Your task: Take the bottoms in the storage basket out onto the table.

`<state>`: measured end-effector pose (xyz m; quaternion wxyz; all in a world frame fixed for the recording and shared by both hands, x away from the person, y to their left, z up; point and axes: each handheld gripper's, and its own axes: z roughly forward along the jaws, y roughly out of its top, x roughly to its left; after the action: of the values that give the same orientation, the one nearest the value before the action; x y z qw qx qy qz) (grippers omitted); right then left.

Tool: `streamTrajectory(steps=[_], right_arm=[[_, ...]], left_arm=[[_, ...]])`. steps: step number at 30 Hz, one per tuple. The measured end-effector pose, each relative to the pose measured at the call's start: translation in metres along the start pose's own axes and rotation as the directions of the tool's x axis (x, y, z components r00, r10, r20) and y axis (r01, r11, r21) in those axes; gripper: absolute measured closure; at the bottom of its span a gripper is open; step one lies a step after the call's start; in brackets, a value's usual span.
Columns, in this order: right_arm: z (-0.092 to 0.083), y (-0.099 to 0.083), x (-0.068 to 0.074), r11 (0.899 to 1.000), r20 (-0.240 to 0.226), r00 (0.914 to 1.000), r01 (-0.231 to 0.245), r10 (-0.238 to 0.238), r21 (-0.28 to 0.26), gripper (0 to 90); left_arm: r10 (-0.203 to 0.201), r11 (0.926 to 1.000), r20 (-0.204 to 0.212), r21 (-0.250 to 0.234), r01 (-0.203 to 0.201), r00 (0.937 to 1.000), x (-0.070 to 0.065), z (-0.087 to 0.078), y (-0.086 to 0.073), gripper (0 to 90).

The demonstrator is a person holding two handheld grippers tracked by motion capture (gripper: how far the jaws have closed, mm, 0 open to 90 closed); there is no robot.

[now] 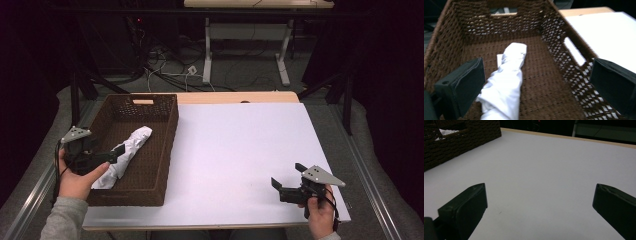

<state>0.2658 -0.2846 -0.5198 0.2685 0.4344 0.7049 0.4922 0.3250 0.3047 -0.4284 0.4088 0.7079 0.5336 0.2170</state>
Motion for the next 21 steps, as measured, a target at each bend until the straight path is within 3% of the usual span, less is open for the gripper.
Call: streamTrajectory(steps=[5,11,21], right_arm=[[0.001,0.0,0.0,1.0,-0.002,1.0,0.0,0.0,0.004,0.0],[0.001,-0.001,0.0,1.0,-0.004,1.0,-0.003,0.003,0.01,0.0],[0.003,-0.002,0.0,1.0,-0.006,1.0,-0.001,0.001,0.019,0.0]], left_arm=[[-0.037,0.9958,-0.029,0.082,0.04,0.9989,0.013,0.015,0.001,0.2],[-0.068,0.9852,-0.071,0.153,0.078,0.9952,0.022,0.029,0.001,0.3],[-0.098,0.9756,-0.074,0.19,0.11,0.9924,0.026,0.05,0.002,0.3]])
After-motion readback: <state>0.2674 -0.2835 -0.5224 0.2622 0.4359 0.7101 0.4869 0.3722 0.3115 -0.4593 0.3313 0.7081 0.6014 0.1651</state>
